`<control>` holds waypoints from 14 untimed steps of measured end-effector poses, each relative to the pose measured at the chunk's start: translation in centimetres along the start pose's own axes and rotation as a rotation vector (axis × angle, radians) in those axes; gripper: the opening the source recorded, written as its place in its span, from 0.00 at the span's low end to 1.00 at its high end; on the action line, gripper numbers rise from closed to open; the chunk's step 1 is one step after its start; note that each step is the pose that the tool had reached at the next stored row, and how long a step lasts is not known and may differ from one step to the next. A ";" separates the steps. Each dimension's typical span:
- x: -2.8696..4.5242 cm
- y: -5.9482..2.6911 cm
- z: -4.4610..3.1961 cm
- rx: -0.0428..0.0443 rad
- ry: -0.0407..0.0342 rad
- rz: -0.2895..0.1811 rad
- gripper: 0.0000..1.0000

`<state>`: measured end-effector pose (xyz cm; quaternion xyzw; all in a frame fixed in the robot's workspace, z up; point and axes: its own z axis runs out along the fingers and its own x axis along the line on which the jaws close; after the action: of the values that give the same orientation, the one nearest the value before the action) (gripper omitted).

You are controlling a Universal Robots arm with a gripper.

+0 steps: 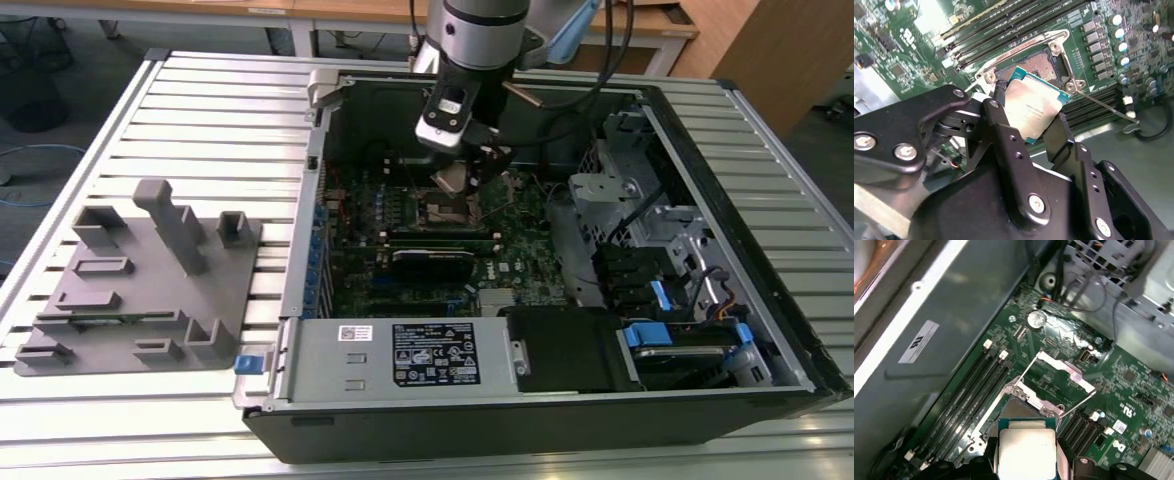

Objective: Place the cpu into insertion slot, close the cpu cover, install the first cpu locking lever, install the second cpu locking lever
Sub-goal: 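Place the cpu into insertion slot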

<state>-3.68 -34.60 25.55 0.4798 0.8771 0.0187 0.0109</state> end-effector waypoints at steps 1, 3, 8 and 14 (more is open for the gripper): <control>0.00 0.00 0.02 0.0001 -0.0008 0.017 0.54; 0.00 -0.01 0.07 0.0001 -0.0023 0.050 0.54; 0.00 -0.01 0.15 0.0002 -0.0054 0.123 0.54; 0.00 -0.01 0.24 0.0003 -0.0093 0.213 0.54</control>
<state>-3.68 -34.61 25.32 0.5703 0.8211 0.0174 0.0128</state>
